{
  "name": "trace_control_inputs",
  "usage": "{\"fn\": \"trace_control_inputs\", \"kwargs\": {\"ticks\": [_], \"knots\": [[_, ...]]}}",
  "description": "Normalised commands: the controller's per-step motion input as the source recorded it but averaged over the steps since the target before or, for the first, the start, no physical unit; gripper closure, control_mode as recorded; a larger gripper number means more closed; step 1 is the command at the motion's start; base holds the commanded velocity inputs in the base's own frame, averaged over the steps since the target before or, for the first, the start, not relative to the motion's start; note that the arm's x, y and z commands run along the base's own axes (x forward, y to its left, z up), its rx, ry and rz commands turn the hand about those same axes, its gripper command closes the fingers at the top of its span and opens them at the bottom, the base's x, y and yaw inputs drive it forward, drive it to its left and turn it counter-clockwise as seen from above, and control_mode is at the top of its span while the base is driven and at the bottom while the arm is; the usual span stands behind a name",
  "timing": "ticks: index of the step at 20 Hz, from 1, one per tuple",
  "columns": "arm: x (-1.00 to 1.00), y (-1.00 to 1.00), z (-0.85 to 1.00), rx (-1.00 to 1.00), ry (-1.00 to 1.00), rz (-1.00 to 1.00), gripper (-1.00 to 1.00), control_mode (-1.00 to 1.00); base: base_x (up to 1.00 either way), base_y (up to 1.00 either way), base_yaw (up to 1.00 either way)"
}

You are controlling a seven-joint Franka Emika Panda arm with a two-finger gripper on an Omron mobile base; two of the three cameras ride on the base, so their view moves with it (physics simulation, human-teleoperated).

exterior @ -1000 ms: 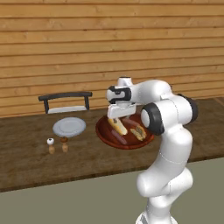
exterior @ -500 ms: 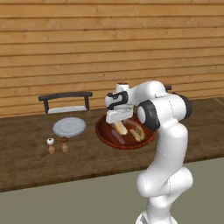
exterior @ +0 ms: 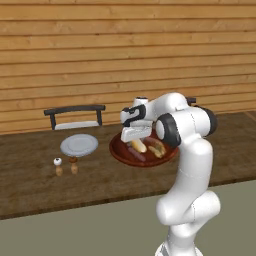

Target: Place one bun and one sausage from the bowl on each plate.

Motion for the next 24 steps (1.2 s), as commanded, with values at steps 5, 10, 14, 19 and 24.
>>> {"fn": "trace_control_inputs", "kwargs": {"ticks": [5,10,14,19,24], "knots": [[0.0,0.0,-0.03,0.0,0.01,0.0,1.0,-1.0,0.0,0.0,0.0],[0.0,0.0,0.0,0.0,0.0,0.0,1.0,-1.0,0.0,0.0,0.0],[-0.2,0.0,0.47,0.0,-0.01,0.0,1.0,-1.0,0.0,0.0,0.0],[-0.3,0.06,0.9,0.0,-0.08,0.0,1.0,-1.0,0.0,0.0,0.0],[-0.79,0.55,0.67,0.0,-0.24,0.0,1.0,-1.0,0.0,0.0,0.0]]}}
